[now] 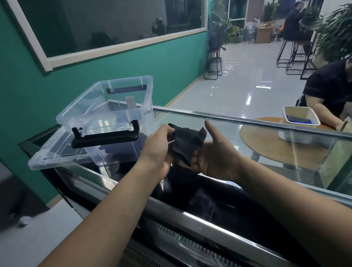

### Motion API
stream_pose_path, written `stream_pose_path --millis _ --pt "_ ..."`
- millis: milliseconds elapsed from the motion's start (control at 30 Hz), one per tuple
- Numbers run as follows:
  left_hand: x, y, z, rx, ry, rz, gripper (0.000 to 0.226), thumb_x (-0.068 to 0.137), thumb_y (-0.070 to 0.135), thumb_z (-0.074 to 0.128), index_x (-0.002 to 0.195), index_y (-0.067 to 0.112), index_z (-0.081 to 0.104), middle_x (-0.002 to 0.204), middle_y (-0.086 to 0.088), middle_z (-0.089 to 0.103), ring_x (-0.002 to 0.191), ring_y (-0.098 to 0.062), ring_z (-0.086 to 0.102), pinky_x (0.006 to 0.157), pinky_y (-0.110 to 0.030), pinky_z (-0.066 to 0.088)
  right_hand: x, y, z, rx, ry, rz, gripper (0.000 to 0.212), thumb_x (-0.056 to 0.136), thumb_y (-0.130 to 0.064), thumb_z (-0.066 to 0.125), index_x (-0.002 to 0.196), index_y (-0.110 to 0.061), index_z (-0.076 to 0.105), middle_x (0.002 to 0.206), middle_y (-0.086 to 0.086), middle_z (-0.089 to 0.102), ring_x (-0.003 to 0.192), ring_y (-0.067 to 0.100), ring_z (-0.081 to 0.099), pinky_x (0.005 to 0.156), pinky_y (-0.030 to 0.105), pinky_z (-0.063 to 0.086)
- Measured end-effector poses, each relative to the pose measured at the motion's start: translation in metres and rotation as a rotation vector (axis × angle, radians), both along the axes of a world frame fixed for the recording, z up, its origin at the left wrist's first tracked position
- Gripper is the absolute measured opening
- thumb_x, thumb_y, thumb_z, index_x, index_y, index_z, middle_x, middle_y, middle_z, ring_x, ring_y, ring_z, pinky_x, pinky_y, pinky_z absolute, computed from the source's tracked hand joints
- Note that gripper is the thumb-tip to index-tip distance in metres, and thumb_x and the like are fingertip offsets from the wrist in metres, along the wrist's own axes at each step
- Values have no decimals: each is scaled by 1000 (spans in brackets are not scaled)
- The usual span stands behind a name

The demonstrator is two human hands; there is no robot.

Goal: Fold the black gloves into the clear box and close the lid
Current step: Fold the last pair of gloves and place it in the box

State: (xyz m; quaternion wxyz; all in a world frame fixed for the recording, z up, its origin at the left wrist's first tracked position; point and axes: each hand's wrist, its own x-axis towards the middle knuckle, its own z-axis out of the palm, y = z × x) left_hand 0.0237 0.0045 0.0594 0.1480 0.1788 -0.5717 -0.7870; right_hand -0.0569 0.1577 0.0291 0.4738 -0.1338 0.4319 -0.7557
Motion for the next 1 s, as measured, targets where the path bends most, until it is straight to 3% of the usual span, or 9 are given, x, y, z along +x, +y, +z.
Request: stream_pose_path --millis 67,167,267,333,400,500,733,833,1000 --pt "1 0 -5 -121 -35 35 32 100 28 55 102 0 70 90 -10 73 81 -27 68 72 -41 56 1 2 3 -20 30 -44 73 105 -68 37 128 -5 68 105 16 72 86 26 77 70 32 62" --pt "6 -2 -10 -345 -122 106 52 82 51 69 118 13 66 109 -9 77 94 -29 74 89 -50 62 0 5 7 -45 34 -94 64 108 -57 37 131 -5 65 97 13 79 76 24 78 63 29 61" --pt "15 -4 -16 -738 -159 169 49 89 48 78 125 27 52 114 7 64 103 -18 69 88 -38 57 -8 6 2 -65 43 -107 70 105 -58 45 136 0 68 136 21 70 119 35 71 104 43 59" --pt "24 -2 -23 -976 -66 129 52 89 45 82 127 30 50 122 10 55 108 -12 64 90 -29 51 -9 8 3 -77 33 -103 76 105 -59 43 135 7 66 137 26 68 123 38 70 109 45 56" --pt "32 -2 -32 -1216 56 83 56 82 49 85 127 34 55 129 13 47 118 -9 55 98 -26 43 -5 11 6 -117 8 -79 79 107 -61 37 114 7 77 116 23 77 102 32 78 85 37 64" --pt "40 -8 -41 -1540 127 -9 64 75 54 88 130 37 60 140 16 41 128 -8 45 104 -29 33 0 13 11 -147 -6 -59 88 107 -65 27 68 -10 83 82 4 79 77 17 76 74 27 56" --pt "39 -22 -52 -1748 171 8 55 78 19 83 129 26 66 134 6 56 121 -22 56 97 -41 48 -2 11 8 -172 -127 -41 82 103 -69 42 88 1 83 109 17 79 102 30 77 78 38 64" --pt "37 -25 -57 -1753 322 130 31 82 8 78 110 19 76 116 2 67 107 -24 64 87 -37 49 -6 9 2 -156 -129 -22 81 101 -69 49 112 7 77 137 24 68 129 36 65 100 43 58" --pt "43 -22 -63 -1702 405 130 21 87 5 79 102 19 80 101 6 71 99 -20 68 90 -26 44 -7 8 -3 -141 -105 -6 81 101 -69 50 116 8 75 132 25 71 126 38 69 117 48 43"
